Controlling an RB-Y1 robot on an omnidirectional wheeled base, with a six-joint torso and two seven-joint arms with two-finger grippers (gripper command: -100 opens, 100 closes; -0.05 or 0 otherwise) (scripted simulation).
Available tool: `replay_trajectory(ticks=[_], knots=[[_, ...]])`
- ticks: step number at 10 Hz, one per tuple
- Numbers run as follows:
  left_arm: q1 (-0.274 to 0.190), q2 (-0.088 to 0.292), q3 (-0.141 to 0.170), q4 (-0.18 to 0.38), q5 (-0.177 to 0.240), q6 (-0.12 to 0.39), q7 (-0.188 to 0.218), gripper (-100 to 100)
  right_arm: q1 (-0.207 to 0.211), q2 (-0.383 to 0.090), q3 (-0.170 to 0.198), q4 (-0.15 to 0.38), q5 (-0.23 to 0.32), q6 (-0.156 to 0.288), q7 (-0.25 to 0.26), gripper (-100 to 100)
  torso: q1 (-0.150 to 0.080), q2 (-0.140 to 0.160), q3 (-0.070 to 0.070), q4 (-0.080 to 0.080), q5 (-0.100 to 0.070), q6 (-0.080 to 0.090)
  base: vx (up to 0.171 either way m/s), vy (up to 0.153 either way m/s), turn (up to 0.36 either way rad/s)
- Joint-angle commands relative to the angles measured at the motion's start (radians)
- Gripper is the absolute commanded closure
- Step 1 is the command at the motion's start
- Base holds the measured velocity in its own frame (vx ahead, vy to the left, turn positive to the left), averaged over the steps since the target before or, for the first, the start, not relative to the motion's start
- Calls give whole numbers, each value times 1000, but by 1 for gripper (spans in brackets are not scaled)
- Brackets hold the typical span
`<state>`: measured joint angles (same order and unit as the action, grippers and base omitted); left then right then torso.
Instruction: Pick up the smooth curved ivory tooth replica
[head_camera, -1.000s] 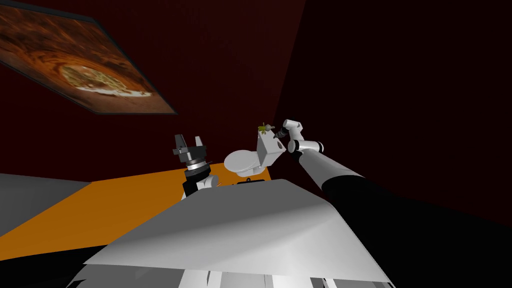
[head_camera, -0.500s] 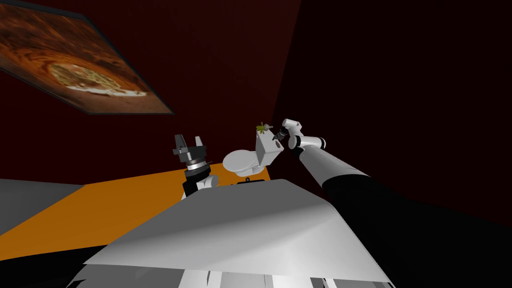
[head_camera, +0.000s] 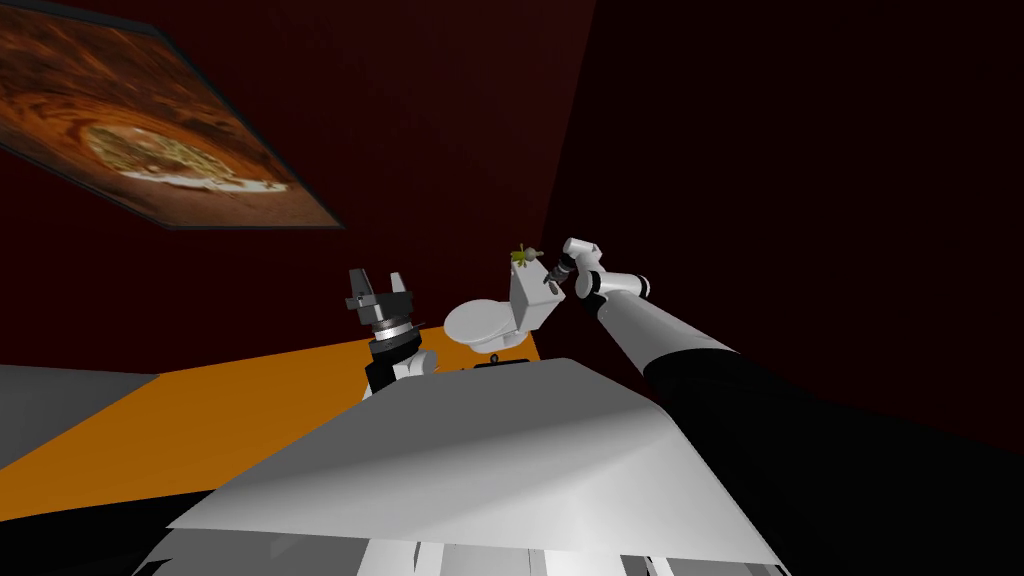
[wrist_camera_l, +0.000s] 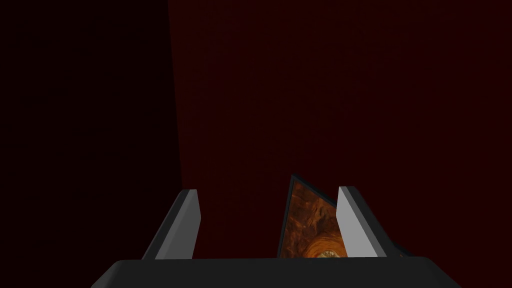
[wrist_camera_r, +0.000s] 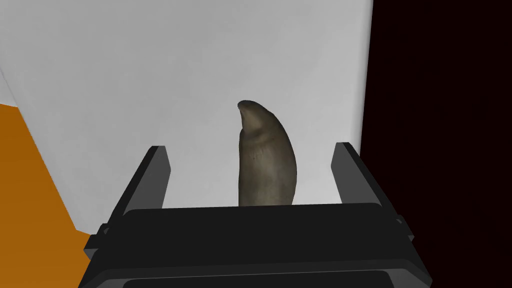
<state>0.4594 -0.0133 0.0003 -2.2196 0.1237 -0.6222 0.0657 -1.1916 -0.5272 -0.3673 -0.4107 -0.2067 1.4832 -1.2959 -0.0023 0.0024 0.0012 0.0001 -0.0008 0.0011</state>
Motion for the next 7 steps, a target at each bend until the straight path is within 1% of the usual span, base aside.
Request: replay_trajectory(ticks=[1,2,3,4,5,6,7], knots=[[0,0,0,0,0,0,0,0,-10,0,-3,18,4,28,-14,-100,0,0,0,0,0,0,-16,-44,-23],[0,0,0,0,0,0,0,0,-9,-2,-2,20,2,12,-7,-100,-1,0,0,0,0,0,-6,-20,-2],[0,0,0,0,0,0,0,0,-10,-2,-2,21,3,15,-9,0,1,-1,0,0,0,0,0,0,0],[0,0,0,0,0,0,0,0,14,6,-4,27,0,-14,2,-100,2,-1,-1,0,0,0,32,18,-22],[0,0,0,0,0,0,0,0,14,6,-4,24,0,-14,2,-100,3,-3,-2,-1,0,0,37,24,-19],[0,0,0,0,0,0,0,0,22,9,-5,30,-1,-24,6,-100,4,-4,-2,-1,1,0,27,16,-7],[0,0,0,0,0,0,0,0,17,7,-5,28,0,-17,3,-100,3,-3,-2,-1,1,0,10,6,-1]])
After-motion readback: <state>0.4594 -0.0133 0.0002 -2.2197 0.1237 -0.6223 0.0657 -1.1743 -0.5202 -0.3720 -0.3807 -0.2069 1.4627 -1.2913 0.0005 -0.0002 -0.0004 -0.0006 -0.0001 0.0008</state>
